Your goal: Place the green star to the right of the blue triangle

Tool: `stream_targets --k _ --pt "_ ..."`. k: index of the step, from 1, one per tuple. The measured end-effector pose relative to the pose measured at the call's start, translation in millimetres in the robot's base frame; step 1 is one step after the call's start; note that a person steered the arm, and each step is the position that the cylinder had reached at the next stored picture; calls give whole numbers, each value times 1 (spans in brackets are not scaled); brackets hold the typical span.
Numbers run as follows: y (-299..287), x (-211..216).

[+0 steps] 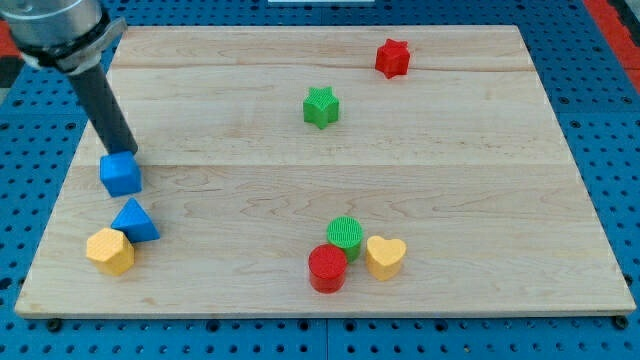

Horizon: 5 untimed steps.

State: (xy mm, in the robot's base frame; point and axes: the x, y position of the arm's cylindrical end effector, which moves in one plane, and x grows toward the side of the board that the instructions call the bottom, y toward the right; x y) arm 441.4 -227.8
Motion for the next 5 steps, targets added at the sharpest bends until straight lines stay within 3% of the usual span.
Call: stream_targets --k 1,2,4,5 --pt "3 46" --pt "1 55" --pt "0 51" --pt "36 15"
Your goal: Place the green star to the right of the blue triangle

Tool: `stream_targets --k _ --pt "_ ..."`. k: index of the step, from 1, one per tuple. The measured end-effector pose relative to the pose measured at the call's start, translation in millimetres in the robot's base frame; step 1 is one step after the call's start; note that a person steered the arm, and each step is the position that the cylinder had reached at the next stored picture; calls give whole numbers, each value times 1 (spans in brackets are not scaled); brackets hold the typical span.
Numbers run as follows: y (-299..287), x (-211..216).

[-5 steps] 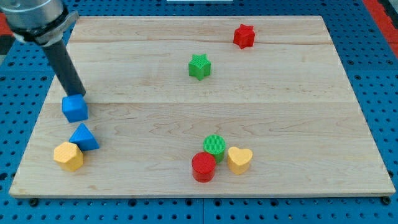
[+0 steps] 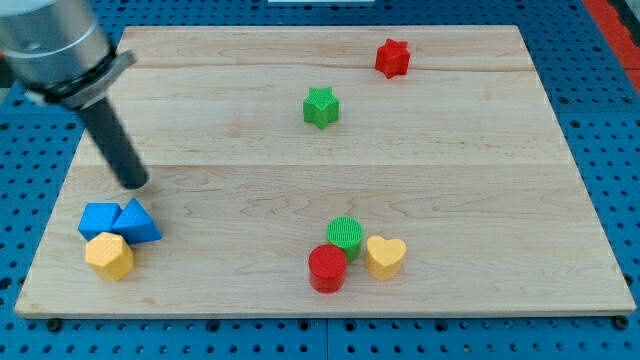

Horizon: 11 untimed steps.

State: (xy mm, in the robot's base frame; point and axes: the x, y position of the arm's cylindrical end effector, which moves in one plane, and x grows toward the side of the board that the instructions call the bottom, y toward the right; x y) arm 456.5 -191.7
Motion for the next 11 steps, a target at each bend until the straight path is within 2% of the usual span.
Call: stream_targets --k 1,2,3,4,5,6,7,9,10,11 --pt "83 -39" --pt "156 -22" --pt "231 -48" --pt "276 -97" --pt "216 -119" --pt "197 -85" --pt "158 -83" --pt "138 -96" --pt "94 -119" --pt "41 -94"
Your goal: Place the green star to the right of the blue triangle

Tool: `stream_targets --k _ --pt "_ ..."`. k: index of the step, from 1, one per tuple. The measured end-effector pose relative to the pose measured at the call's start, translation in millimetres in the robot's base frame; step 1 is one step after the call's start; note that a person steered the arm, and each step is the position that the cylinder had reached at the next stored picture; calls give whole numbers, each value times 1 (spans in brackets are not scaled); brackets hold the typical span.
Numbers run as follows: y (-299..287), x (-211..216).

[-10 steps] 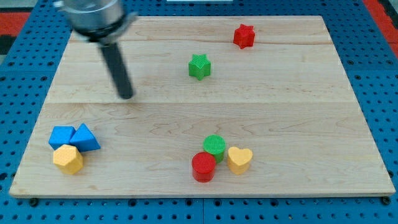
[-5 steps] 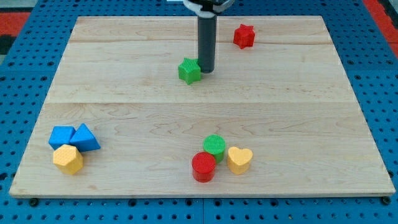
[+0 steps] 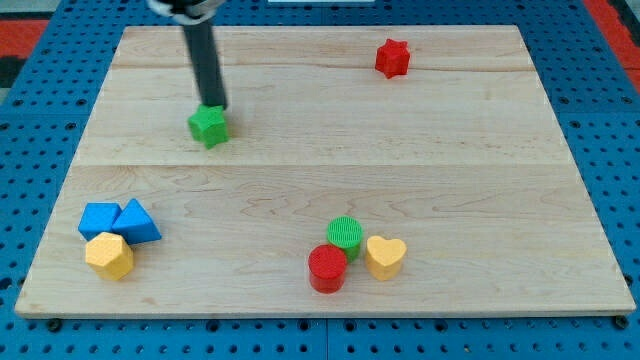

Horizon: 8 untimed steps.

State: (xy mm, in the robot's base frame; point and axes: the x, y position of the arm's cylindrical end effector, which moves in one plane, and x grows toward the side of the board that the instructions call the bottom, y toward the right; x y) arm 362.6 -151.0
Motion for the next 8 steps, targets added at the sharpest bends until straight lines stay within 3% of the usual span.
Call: stream_targets --k 1,3,5,7,8 --pt "-14 17" --pt "21 36" --pt "21 39" --pt "20 79" --pt "46 88"
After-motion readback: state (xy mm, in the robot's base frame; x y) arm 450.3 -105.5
